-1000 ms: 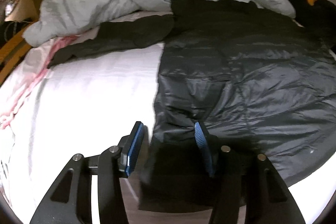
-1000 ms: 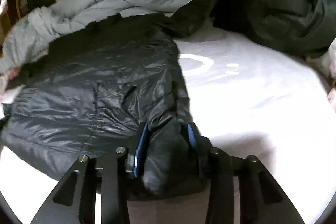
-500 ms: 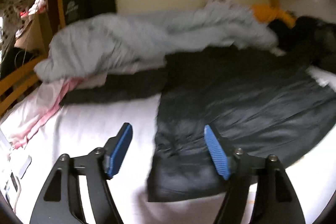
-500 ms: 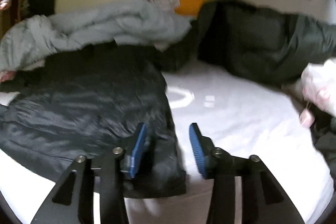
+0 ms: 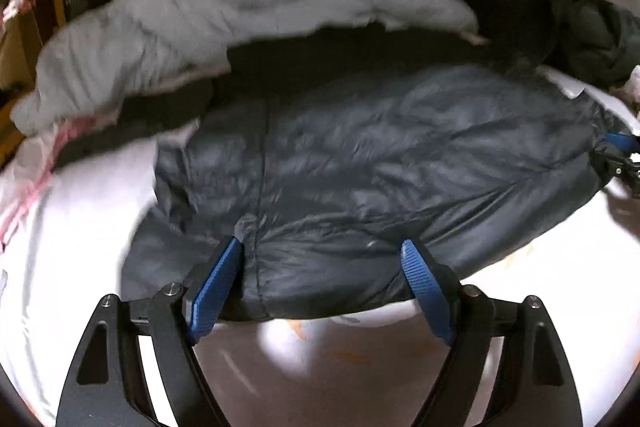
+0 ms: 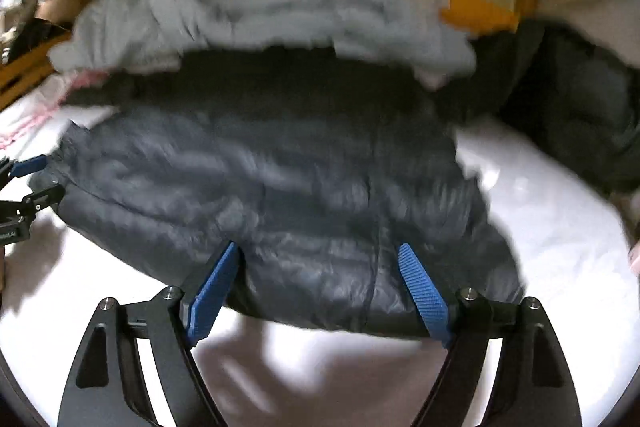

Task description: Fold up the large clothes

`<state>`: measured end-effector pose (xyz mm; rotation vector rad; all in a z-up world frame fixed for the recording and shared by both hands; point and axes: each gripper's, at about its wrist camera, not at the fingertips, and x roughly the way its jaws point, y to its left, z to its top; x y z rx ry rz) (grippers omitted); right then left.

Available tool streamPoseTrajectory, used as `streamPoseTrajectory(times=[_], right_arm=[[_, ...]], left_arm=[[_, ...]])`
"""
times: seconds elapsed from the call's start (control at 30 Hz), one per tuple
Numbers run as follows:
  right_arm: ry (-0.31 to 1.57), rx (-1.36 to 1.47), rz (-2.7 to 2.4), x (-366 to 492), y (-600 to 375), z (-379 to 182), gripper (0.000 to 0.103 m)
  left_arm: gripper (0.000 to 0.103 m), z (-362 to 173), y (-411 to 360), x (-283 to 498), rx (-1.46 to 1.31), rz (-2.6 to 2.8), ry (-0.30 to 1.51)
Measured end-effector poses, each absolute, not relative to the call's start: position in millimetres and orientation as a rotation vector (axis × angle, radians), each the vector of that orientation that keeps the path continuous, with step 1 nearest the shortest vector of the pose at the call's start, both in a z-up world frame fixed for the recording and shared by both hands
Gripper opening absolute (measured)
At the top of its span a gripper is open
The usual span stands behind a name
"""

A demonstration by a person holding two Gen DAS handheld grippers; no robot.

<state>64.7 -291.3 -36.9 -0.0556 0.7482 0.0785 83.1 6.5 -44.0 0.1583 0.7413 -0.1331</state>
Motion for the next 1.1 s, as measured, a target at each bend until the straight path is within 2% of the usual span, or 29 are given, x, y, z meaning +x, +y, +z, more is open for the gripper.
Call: streamPoseTrajectory(times=[0.1, 0.33, 0.57, 0.87, 1.1], right_arm=[[0.774, -0.031, 0.072, 72.6, -292.4, -42.4, 0.086], [0.749, -0.051, 0.068, 70.5, -292.7, -38.4, 0.088], [0.681, -0.159, 0.109, 35.7, -290.6, -13.6, 0.089], [0.764, -0.399, 0.120, 23.8, -266.7, -41.1, 0.091], [0.704, -0.490, -0.063, 41.7, -269.6, -48.4, 0.091]], left_arm=[[0.088, -46.6, 13.6, 88.9, 0.134, -0.091, 0.762], [0.087, -39.0, 19.5, 81.3, 0.095, -0.135, 0.732], [0.088, -15.4, 7.8, 55.9, 0.335, -0.109, 0.611], [0.088, -46.6, -12.3, 58.3, 0.472, -0.180, 0.725], [0.087, -55.4, 10.6, 80.8, 0.423, -0.042, 0.737]])
